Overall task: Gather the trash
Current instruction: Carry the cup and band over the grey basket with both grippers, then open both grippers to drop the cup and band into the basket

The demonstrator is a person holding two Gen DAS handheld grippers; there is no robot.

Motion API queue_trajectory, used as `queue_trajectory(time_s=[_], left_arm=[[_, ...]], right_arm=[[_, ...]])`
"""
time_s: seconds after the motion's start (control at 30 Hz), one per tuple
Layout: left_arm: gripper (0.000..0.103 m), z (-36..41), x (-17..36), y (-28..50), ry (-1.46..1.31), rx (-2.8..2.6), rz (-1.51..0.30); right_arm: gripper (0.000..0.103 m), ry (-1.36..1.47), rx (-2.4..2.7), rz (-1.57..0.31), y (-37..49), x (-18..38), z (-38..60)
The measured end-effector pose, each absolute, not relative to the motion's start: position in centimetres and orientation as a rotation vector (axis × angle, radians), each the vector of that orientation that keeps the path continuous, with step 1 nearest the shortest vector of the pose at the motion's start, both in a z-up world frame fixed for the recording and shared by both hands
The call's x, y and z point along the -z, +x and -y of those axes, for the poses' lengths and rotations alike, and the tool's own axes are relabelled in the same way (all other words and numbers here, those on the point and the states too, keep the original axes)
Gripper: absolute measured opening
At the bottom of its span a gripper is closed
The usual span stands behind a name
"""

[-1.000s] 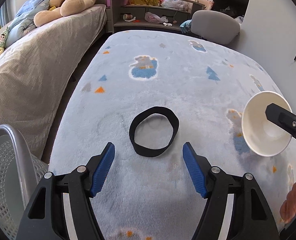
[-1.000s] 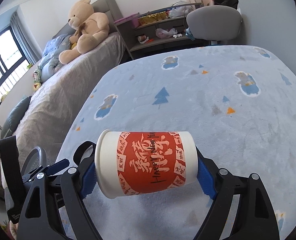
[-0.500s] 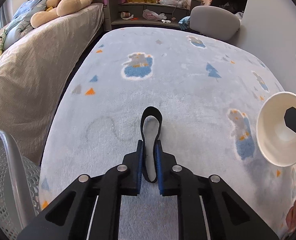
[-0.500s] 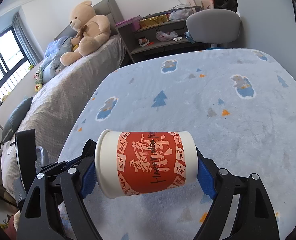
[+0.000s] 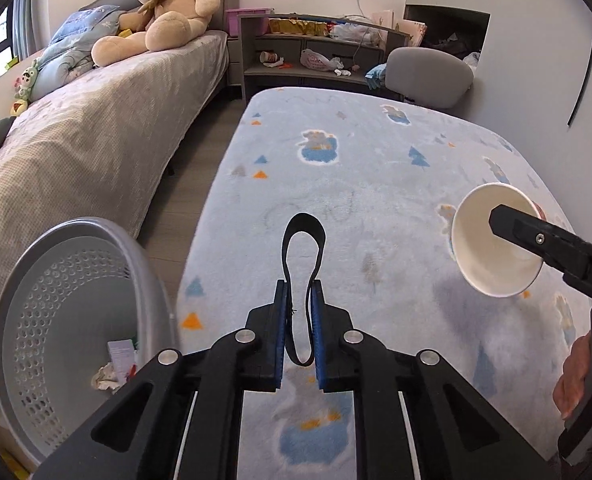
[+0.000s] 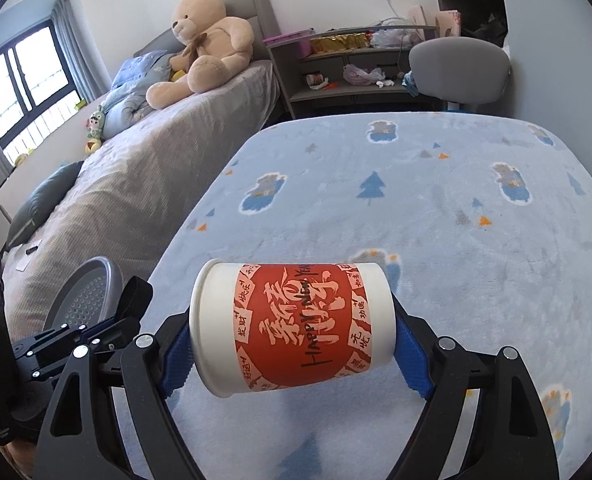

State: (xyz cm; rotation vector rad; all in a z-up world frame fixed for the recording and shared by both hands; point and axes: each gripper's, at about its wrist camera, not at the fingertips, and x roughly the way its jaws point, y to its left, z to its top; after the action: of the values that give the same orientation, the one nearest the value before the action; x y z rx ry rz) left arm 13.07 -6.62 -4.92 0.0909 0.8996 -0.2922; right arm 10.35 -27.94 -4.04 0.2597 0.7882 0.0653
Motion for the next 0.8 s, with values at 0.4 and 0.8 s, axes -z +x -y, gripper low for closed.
queue_trajectory(time_s=[0.4,0.8], left_arm=[[0.012,-5.3,2.0,10.6,0.031,0.169,-0.826],[0.012,-15.1,4.2,11.3,-0.034,0.04,-0.852]], right_arm=[[0.08,0.215,-0.23,-0.778,9.8,2.4,15.0],[0.08,0.154,-0.345,-0.828,12.4,3.4,3.8]])
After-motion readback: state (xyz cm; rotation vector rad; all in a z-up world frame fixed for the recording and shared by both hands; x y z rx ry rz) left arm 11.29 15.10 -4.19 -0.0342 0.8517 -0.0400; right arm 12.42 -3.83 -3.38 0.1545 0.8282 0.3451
